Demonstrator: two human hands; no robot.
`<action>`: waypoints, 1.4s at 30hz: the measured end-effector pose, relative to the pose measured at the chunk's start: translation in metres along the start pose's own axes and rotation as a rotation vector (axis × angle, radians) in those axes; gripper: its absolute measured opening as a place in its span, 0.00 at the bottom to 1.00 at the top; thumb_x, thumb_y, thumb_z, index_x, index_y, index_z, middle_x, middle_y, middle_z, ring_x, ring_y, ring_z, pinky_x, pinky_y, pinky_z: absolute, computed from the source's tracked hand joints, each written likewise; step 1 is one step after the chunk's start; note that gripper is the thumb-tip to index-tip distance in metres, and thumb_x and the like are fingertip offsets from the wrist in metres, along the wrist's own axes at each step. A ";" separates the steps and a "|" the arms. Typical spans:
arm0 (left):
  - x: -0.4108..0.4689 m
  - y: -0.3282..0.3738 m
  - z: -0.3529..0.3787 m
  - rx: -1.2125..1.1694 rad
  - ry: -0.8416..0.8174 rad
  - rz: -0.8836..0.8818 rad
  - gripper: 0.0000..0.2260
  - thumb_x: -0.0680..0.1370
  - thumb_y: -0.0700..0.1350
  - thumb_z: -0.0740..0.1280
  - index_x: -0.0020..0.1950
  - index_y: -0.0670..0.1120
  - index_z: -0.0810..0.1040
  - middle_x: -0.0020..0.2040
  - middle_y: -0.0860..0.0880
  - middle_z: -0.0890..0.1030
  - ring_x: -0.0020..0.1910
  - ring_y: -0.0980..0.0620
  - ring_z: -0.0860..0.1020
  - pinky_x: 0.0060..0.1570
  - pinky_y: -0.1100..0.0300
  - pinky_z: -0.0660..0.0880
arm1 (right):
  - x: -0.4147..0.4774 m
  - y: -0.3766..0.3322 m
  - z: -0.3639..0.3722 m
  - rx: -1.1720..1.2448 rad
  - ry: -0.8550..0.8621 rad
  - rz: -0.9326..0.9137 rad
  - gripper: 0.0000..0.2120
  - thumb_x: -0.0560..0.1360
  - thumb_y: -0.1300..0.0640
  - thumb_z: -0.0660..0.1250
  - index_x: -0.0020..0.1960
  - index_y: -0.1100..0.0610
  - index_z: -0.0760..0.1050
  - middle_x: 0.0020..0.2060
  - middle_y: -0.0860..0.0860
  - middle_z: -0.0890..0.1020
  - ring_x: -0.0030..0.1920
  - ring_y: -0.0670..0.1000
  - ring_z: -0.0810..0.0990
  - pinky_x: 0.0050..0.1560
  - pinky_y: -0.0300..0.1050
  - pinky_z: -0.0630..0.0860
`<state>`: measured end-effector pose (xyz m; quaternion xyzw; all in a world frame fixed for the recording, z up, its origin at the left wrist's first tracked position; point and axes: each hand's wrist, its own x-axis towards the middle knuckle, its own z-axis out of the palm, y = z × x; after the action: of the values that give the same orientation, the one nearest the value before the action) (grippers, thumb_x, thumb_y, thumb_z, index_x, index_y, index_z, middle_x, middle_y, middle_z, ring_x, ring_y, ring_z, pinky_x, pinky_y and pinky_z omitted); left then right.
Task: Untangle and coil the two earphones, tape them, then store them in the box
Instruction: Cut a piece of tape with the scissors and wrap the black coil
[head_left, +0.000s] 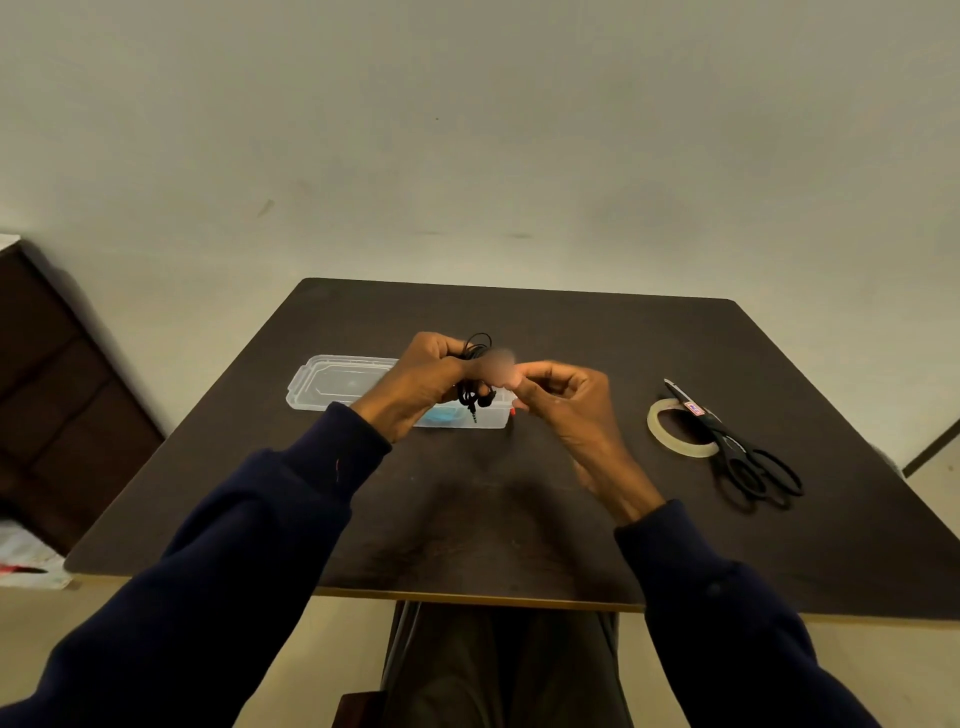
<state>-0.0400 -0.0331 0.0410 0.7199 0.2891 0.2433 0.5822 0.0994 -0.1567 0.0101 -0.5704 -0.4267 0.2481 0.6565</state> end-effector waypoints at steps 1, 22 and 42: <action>0.000 0.000 0.000 0.005 0.000 -0.001 0.09 0.79 0.41 0.70 0.54 0.37 0.83 0.45 0.39 0.84 0.39 0.53 0.81 0.43 0.64 0.78 | 0.000 0.000 0.000 0.015 -0.007 0.025 0.03 0.74 0.61 0.75 0.47 0.55 0.85 0.43 0.51 0.88 0.46 0.49 0.86 0.48 0.43 0.84; 0.000 -0.007 0.004 -0.185 -0.238 -0.071 0.16 0.84 0.49 0.61 0.61 0.40 0.82 0.48 0.47 0.83 0.50 0.52 0.80 0.55 0.59 0.76 | -0.013 -0.005 -0.010 0.156 0.050 0.330 0.09 0.75 0.61 0.75 0.51 0.66 0.83 0.37 0.57 0.85 0.39 0.52 0.85 0.43 0.48 0.84; -0.001 -0.005 0.006 -0.309 -0.290 -0.076 0.16 0.84 0.46 0.61 0.65 0.37 0.79 0.49 0.47 0.84 0.49 0.53 0.83 0.47 0.66 0.77 | -0.023 -0.019 -0.012 0.193 0.162 0.417 0.04 0.75 0.64 0.73 0.49 0.64 0.83 0.35 0.54 0.85 0.38 0.51 0.84 0.45 0.51 0.84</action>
<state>-0.0374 -0.0366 0.0347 0.6380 0.1887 0.1563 0.7300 0.0945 -0.1860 0.0223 -0.5989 -0.2201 0.3714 0.6745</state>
